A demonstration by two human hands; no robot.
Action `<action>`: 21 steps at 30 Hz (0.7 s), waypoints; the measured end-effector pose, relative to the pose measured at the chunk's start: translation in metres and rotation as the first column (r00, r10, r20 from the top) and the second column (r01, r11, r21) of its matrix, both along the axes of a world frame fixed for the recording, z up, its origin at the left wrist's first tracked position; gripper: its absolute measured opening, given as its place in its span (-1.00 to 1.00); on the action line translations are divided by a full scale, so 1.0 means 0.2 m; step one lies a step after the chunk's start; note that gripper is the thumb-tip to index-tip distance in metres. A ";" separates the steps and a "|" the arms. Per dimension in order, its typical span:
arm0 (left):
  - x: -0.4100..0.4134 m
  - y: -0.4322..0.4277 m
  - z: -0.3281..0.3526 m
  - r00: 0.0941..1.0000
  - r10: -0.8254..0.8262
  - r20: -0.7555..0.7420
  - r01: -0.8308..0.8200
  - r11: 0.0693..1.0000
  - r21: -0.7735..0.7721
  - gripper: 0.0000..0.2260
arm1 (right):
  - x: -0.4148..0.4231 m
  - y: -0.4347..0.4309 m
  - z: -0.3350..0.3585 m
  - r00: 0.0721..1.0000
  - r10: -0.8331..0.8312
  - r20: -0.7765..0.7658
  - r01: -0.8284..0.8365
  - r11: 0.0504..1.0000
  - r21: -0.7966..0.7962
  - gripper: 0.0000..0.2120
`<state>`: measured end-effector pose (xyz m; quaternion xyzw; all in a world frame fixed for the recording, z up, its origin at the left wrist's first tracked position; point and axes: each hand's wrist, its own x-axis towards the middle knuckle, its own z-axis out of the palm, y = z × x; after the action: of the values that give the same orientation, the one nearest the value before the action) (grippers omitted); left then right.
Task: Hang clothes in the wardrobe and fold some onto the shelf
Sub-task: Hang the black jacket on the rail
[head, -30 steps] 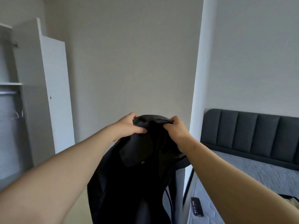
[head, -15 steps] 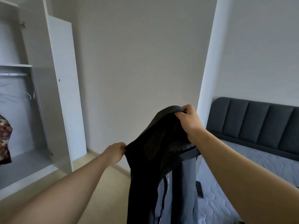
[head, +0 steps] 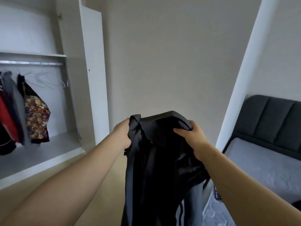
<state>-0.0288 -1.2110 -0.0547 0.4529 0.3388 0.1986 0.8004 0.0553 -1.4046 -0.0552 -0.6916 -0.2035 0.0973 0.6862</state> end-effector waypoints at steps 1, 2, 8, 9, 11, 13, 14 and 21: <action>-0.03 0.03 0.03 0.999 -0.013 0.037 0.013 1.000 0.005 -0.85 | -0.01 0.05 0.00 0.998 0.057 -0.017 -0.057 0.998 0.008 -0.70; -0.05 0.08 0.05 0.997 -0.030 0.064 0.028 0.999 0.027 -0.79 | -0.03 0.12 -0.01 0.991 0.129 -0.036 -0.129 0.992 0.010 -0.65; -0.15 0.38 0.15 0.965 -0.205 0.166 0.184 0.974 0.132 -0.59 | -0.14 0.64 -0.03 0.871 0.481 -0.100 -0.491 0.858 -0.153 -0.47; -0.18 0.43 0.16 0.961 -0.221 0.167 0.198 0.970 0.144 -0.60 | -0.17 0.73 -0.03 0.850 0.514 -0.114 -0.526 0.831 -0.179 -0.49; -0.25 0.59 0.18 0.964 -0.208 0.164 0.180 0.969 0.172 -0.68 | -0.23 0.94 -0.04 0.840 0.527 -0.127 -0.542 0.817 -0.195 -0.63; -0.34 0.77 0.20 0.967 -0.185 0.175 0.147 0.967 0.207 -0.80 | -0.28 1.14 -0.05 0.876 0.474 -0.089 -0.481 0.853 -0.202 -0.86; -0.39 0.87 0.20 0.970 -0.179 0.166 0.135 0.959 0.248 -0.84 | -0.31 1.25 -0.04 0.891 0.449 -0.063 -0.452 0.870 -0.198 -0.94; -0.74 1.54 0.18 0.990 -0.038 -0.136 0.124 0.698 0.705 -0.50 | -0.52 1.96 0.00 0.937 0.348 0.004 -0.347 0.935 -0.073 -0.96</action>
<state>-0.1771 -0.9027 -0.0195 0.7516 0.2594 0.2530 0.5512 -0.0482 -1.0126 -0.0543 -0.6696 -0.3248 0.2185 0.6312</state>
